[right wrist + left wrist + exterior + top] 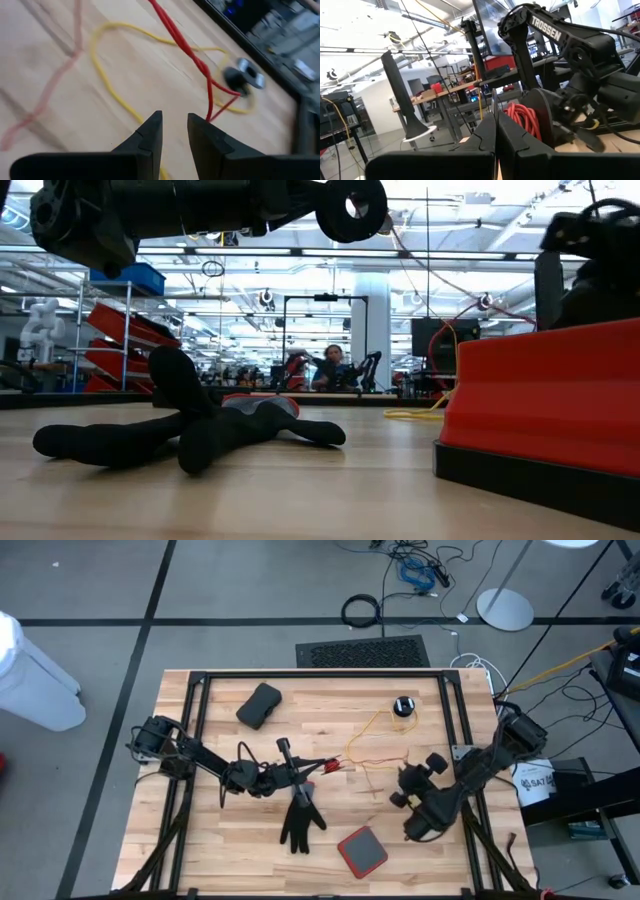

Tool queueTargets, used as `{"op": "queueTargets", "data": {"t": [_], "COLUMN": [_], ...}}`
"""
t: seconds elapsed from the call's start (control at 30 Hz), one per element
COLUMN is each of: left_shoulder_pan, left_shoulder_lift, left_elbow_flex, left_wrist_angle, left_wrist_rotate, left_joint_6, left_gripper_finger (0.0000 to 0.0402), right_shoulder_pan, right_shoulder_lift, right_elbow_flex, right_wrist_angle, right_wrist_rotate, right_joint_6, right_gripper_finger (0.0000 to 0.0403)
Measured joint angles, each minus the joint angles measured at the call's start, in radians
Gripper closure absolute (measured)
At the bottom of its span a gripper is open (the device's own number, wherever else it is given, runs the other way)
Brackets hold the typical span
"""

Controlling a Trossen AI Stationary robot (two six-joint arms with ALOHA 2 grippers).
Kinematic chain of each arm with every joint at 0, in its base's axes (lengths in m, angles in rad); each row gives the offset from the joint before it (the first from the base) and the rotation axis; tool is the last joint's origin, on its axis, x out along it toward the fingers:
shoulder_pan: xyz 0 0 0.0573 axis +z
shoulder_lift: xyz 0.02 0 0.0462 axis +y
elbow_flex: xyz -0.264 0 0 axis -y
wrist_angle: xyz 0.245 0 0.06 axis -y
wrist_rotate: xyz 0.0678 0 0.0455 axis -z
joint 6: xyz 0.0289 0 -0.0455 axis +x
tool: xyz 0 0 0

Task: Coil cords
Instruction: Coil the red wire onto the black spool

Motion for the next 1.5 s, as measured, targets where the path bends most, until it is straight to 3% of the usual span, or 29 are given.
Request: {"op": "queueTargets", "data": {"t": [0.23, 0.47, 0.7, 0.83, 0.97, 1.17, 1.33, 1.5], "left_shoulder_pan": [0.000, 0.000, 0.000, 0.000, 0.000, 0.000, 0.000, 0.000], "left_shoulder_lift": [0.000, 0.000, 0.000, 0.000, 0.000, 0.000, 0.000, 0.000], "left_elbow_flex": [0.000, 0.000, 0.000, 0.000, 0.000, 0.000, 0.000, 0.000], "left_wrist_angle": [-0.003, -0.005, -0.006, -0.006, -0.006, -0.007, -0.006, -0.006], "left_wrist_rotate": [0.000, 0.000, 0.000, 0.000, 0.000, 0.000, 0.000, 0.000], "left_joint_6": [-0.001, -0.001, -0.001, -0.002, -0.002, -0.002, -0.002, -0.003], "left_gripper_finger": [0.0401, 0.0401, 0.0401, 0.0401, 0.0401, 0.0401, 0.0401, 0.0401], "right_shoulder_pan": [0.061, 0.049, -0.018, -0.087, -0.162, -0.236, -0.266, -0.298], "right_shoulder_lift": [0.000, 0.000, 0.000, 0.000, 0.000, 0.001, 0.001, 0.001], "right_elbow_flex": [-0.031, -0.032, -0.032, -0.032, -0.032, -0.032, -0.032, -0.032], "right_wrist_angle": [0.182, 0.325, 0.617, 0.851, 1.013, 1.041, 1.173, 1.181], "right_wrist_rotate": [0.184, 0.256, 0.336, 0.311, 0.220, 0.101, -0.025, -0.039], "right_joint_6": [-0.053, -0.203, -0.515, -0.784, -0.982, -1.021, -1.160, -1.170], "right_gripper_finger": [0.0325, 0.0325, 0.0325, 0.0325, 0.0326, 0.0325, 0.0326, 0.0326]}}
